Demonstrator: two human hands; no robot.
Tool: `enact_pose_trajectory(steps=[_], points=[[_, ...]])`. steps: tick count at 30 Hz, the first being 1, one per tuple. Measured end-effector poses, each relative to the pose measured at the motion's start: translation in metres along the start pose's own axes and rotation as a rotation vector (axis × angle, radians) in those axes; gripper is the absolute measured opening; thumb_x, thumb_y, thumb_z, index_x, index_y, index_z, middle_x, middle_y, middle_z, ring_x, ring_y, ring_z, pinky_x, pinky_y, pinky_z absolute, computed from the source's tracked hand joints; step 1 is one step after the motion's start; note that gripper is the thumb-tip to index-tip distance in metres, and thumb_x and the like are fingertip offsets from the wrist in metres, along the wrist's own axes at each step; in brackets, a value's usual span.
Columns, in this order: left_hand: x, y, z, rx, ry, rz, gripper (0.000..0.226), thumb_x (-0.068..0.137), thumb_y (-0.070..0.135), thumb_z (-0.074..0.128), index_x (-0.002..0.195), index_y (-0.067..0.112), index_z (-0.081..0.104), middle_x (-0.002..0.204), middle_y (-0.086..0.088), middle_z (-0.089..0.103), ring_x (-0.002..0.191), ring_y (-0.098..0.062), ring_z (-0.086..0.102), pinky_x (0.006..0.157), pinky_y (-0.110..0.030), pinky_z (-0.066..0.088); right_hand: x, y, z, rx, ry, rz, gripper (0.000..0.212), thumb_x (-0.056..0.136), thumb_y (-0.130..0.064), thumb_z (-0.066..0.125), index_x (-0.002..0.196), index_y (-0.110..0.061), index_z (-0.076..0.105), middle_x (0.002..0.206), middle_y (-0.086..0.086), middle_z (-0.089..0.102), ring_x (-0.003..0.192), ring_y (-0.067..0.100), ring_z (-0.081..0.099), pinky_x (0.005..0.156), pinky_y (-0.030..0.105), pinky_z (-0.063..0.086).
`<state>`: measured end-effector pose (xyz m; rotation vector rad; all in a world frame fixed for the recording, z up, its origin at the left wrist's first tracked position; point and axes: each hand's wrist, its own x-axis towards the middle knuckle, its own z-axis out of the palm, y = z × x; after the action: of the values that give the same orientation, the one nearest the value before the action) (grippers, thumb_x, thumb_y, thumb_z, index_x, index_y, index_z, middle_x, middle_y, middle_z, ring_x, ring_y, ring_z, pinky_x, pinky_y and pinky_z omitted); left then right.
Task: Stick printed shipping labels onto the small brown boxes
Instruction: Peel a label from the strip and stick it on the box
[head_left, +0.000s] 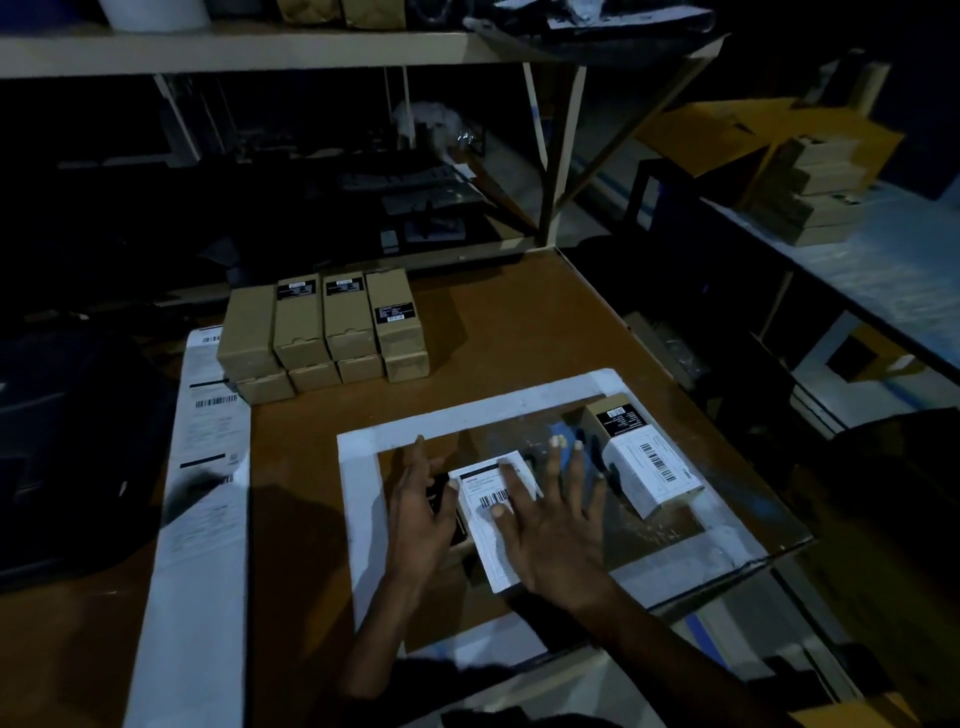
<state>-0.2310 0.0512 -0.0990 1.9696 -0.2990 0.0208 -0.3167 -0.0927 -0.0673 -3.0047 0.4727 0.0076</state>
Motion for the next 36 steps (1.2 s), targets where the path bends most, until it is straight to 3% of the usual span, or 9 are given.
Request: enact_pose_trajectory(steps=[7,11,14,18,23,26,29,32,36], points=[[-0.001,-0.003,-0.001,-0.048,0.006,-0.004,0.072,0.098,0.013,0.06,0.156,0.032,0.023,0.13,0.007,0.056,0.116,-0.008,0.057,0.096,-0.03,0.052,-0.023,-0.029,-0.015,0.164,-0.159,-0.132,0.06,0.092,-0.07,-0.001,0.148,-0.058,-0.019,0.154,0.004,-0.046,0.139,0.031,-0.047,0.114,0.059,-0.022],[-0.001,0.002,0.0,-0.014,0.016,-0.022,0.07,0.098,0.016,0.061,0.152,0.035,0.022,0.127,0.006,0.056,0.108,0.004,0.055,0.083,-0.008,0.047,-0.009,0.001,-0.003,0.085,-0.066,0.036,0.062,0.092,-0.073,-0.001,0.151,-0.057,-0.013,0.156,0.007,-0.043,0.14,0.033,-0.045,0.114,0.058,-0.022],[0.0,-0.001,0.002,-0.006,0.016,-0.029,0.07,0.098,0.023,0.06,0.153,0.038,0.019,0.132,0.005,0.055,0.117,-0.011,0.057,0.092,-0.029,0.054,-0.005,0.002,-0.002,0.034,0.065,0.069,0.066,0.096,-0.073,0.003,0.157,-0.048,0.009,0.165,0.016,-0.016,0.148,0.037,-0.029,0.114,0.062,-0.016],[-0.001,-0.001,-0.001,-0.023,0.012,-0.014,0.069,0.098,0.026,0.06,0.153,0.043,0.021,0.135,0.005,0.056,0.12,-0.013,0.057,0.097,-0.041,0.054,-0.017,-0.026,-0.004,0.035,0.077,-0.149,0.062,0.099,-0.07,0.012,0.156,-0.048,0.017,0.167,0.014,-0.011,0.151,0.035,-0.021,0.111,0.056,-0.02],[0.001,-0.002,0.003,0.344,0.012,0.034,0.067,0.098,0.027,0.058,0.156,0.033,0.025,0.145,-0.004,0.049,0.129,-0.026,0.048,0.105,-0.049,0.046,0.004,0.0,-0.02,0.194,-0.14,-0.049,0.062,0.1,-0.065,0.015,0.158,-0.044,0.003,0.161,0.005,-0.034,0.14,0.032,-0.043,0.114,0.056,-0.019],[0.003,0.009,0.004,0.577,0.038,0.173,0.048,0.091,0.026,0.069,0.137,0.026,0.058,0.141,-0.006,0.054,0.13,-0.029,0.045,0.109,-0.05,0.037,0.028,0.017,-0.027,0.265,-0.028,-0.053,0.053,0.102,-0.038,0.049,0.151,-0.042,0.031,0.169,-0.001,0.003,0.152,0.034,-0.011,0.118,0.06,0.008],[0.01,0.006,0.008,0.517,0.034,0.183,0.037,0.088,0.033,0.073,0.124,0.028,0.069,0.142,0.001,0.053,0.133,-0.026,0.043,0.111,-0.045,0.037,0.047,0.029,-0.029,0.436,0.074,-0.098,0.045,0.094,-0.015,0.063,0.133,-0.036,0.06,0.145,-0.004,0.053,0.145,0.026,0.028,0.114,0.052,0.032],[0.015,-0.001,0.011,0.419,-0.002,0.075,0.054,0.088,0.06,0.055,0.132,0.03,0.062,0.145,0.012,0.046,0.138,-0.015,0.036,0.114,-0.026,0.024,0.058,0.028,-0.024,0.571,0.086,-0.179,0.032,0.088,-0.012,0.074,0.118,-0.024,0.074,0.124,-0.002,0.069,0.12,0.017,0.057,0.104,0.04,0.048],[0.014,0.005,0.007,0.402,-0.143,0.077,0.049,0.095,0.059,0.047,0.113,0.023,0.075,0.125,-0.004,0.066,0.122,-0.026,0.057,0.106,-0.037,0.043,0.069,0.022,0.0,0.55,0.134,-0.317,0.027,0.082,-0.012,0.074,0.102,-0.029,0.079,0.104,-0.008,0.076,0.102,0.02,0.063,0.09,0.045,0.051]])
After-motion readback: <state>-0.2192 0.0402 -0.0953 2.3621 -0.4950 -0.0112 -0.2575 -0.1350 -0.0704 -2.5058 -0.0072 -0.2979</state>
